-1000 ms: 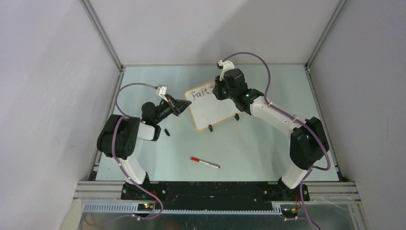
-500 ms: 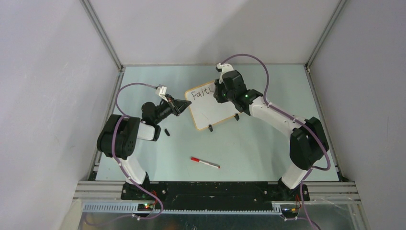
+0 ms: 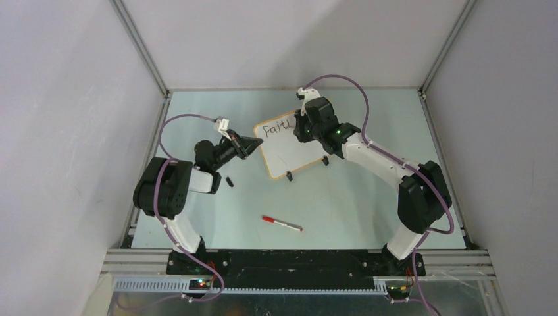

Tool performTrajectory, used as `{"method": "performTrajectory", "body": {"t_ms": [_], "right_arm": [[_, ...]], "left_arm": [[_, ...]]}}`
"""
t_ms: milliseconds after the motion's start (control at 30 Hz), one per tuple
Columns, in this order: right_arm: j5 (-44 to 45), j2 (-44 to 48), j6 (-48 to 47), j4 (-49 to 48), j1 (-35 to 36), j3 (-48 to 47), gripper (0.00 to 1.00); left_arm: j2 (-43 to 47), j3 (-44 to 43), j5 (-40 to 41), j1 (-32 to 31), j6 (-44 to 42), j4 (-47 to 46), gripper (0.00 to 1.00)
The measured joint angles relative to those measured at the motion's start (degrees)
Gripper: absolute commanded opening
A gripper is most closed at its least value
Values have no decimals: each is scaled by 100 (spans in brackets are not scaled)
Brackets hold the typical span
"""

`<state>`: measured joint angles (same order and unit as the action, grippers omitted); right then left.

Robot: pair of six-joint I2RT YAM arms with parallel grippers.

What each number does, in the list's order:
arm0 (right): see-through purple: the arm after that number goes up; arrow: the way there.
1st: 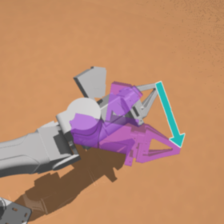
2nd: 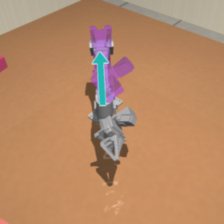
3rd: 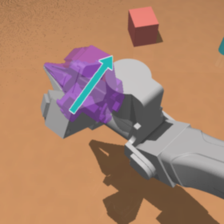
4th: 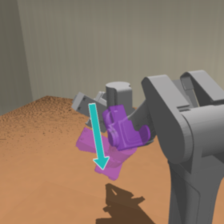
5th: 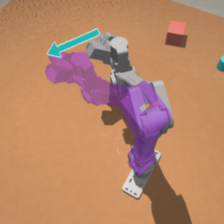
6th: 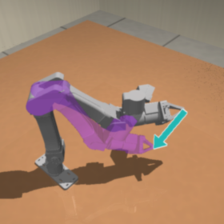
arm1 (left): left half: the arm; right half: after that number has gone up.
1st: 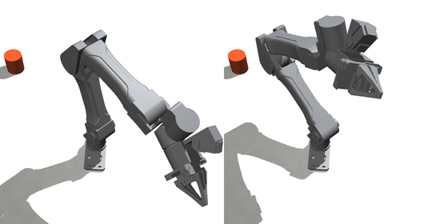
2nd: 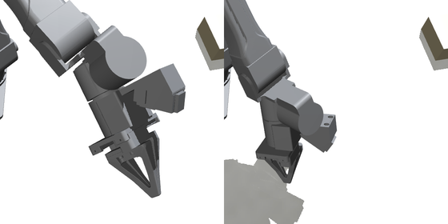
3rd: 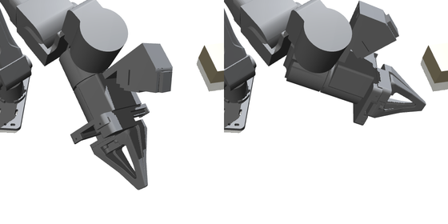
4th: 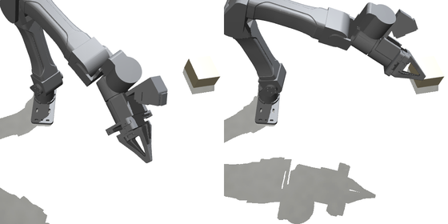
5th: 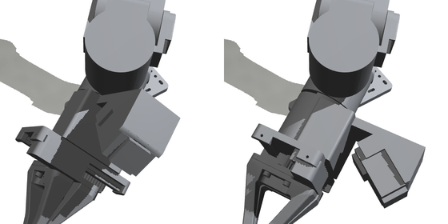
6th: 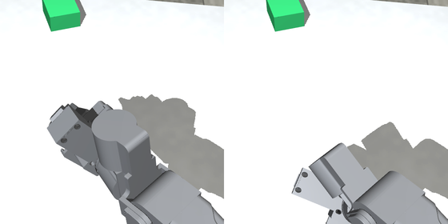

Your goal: Write a sentence on the whiteboard

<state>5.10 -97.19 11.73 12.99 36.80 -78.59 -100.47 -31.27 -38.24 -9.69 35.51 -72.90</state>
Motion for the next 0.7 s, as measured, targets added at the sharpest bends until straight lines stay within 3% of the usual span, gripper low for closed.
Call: {"method": "performTrajectory", "body": {"t_ms": [700], "right_arm": [[-26,-125,-4,15,-35,-299,0]], "left_arm": [[0,2,11,0,0,15,0]]}}
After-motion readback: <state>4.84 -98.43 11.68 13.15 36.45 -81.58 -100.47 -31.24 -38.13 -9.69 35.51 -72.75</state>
